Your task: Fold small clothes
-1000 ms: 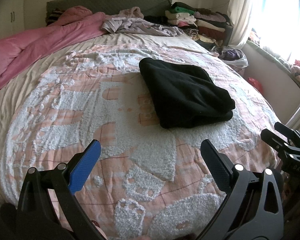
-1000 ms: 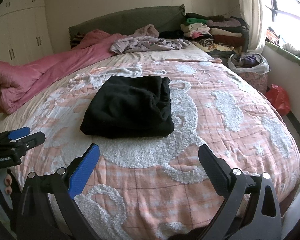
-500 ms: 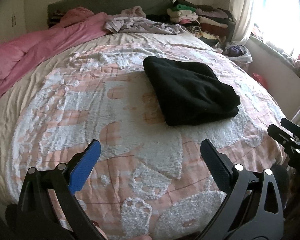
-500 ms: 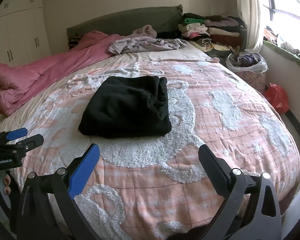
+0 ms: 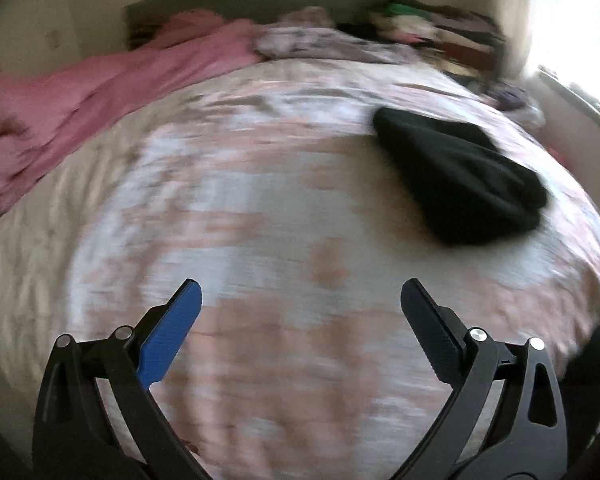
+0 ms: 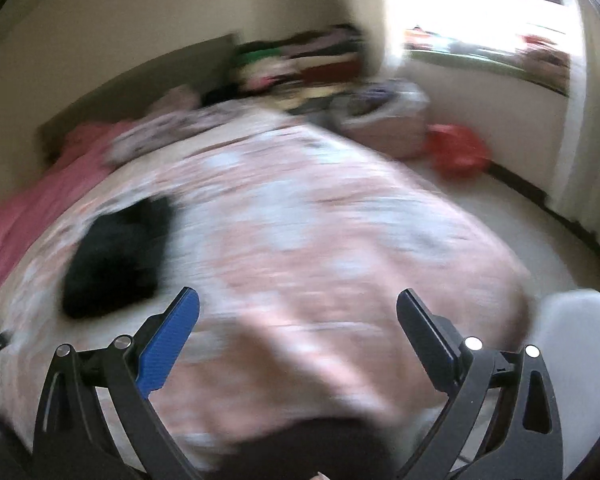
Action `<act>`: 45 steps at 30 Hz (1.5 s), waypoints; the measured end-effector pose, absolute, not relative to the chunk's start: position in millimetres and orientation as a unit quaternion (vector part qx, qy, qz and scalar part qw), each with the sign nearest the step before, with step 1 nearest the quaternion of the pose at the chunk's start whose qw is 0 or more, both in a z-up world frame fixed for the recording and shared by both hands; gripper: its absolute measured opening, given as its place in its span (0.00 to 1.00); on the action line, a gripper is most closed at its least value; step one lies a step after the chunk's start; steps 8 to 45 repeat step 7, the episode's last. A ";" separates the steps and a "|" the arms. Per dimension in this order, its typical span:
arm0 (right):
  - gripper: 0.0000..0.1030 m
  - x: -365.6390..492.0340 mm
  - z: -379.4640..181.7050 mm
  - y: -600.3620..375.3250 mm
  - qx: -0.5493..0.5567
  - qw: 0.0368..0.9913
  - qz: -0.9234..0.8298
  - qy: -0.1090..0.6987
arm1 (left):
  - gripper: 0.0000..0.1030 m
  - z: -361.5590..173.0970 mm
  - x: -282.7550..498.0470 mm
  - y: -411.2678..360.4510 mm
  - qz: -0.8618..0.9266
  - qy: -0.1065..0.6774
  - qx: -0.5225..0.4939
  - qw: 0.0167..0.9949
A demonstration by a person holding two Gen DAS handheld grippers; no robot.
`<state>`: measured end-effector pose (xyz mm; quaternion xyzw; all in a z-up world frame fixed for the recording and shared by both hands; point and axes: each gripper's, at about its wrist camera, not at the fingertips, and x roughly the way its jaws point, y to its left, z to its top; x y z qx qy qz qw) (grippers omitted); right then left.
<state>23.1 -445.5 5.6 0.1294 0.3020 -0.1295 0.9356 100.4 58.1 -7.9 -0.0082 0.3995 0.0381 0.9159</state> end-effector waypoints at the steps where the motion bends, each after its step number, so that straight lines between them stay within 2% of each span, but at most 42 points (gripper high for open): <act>1: 0.96 13.8 2.2 -468.8 0.137 0.930 -0.166 0.299 | 0.91 -8.6 103.7 77.8 0.055 0.402 -0.015 0.914; 4: 0.96 -24.5 -17.3 -556.6 0.175 0.893 -0.293 0.292 | 0.91 -16.3 116.4 176.8 0.134 0.422 -0.056 0.895; 7: 0.96 -76.2 -53.3 -652.5 0.225 0.816 -0.439 0.301 | 0.91 -27.2 124.2 265.4 0.230 0.435 -0.068 0.868; 45: 0.96 -76.2 -53.3 -652.5 0.225 0.816 -0.439 0.301 | 0.91 -27.2 124.2 265.4 0.230 0.435 -0.068 0.868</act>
